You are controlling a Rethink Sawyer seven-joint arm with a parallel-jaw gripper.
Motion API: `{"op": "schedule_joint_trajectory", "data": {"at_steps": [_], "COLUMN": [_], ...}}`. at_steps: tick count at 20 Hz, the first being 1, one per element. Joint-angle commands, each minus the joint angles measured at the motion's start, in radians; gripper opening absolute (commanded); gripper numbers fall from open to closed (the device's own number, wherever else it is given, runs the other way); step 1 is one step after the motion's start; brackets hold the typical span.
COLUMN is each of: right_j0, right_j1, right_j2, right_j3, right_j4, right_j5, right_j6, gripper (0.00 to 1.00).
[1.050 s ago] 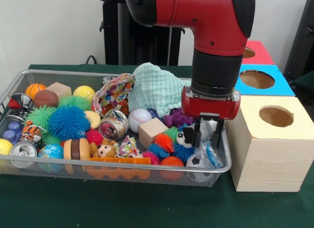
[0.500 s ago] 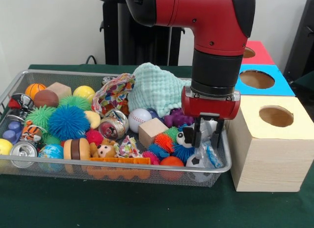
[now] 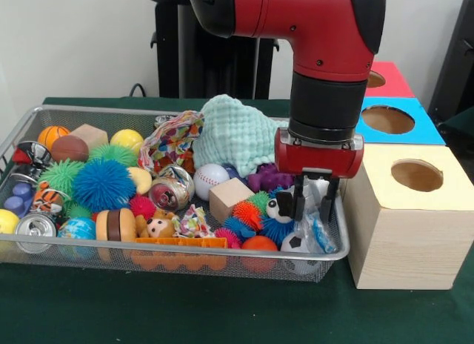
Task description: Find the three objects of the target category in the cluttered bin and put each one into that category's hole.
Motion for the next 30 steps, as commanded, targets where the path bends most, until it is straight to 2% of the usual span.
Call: {"op": "schedule_joint_trajectory", "data": {"at_steps": [1,16,17,30], "right_j0": [-0.057,-0.117,-0.12,-0.124], "right_j1": [-0.042,-0.143,-0.147,-0.165], "right_j2": [0.09,0.134,0.136,0.146], "right_j3": [0.057,0.105,0.108,0.115], "right_j4": [0.058,0.119,0.126,0.146], "right_j5": [0.032,0.173,0.181,0.218], "right_j6": [0.061,-0.011,-0.016,-0.021], "gripper": [0.0,0.0,1.0,1.0]}}
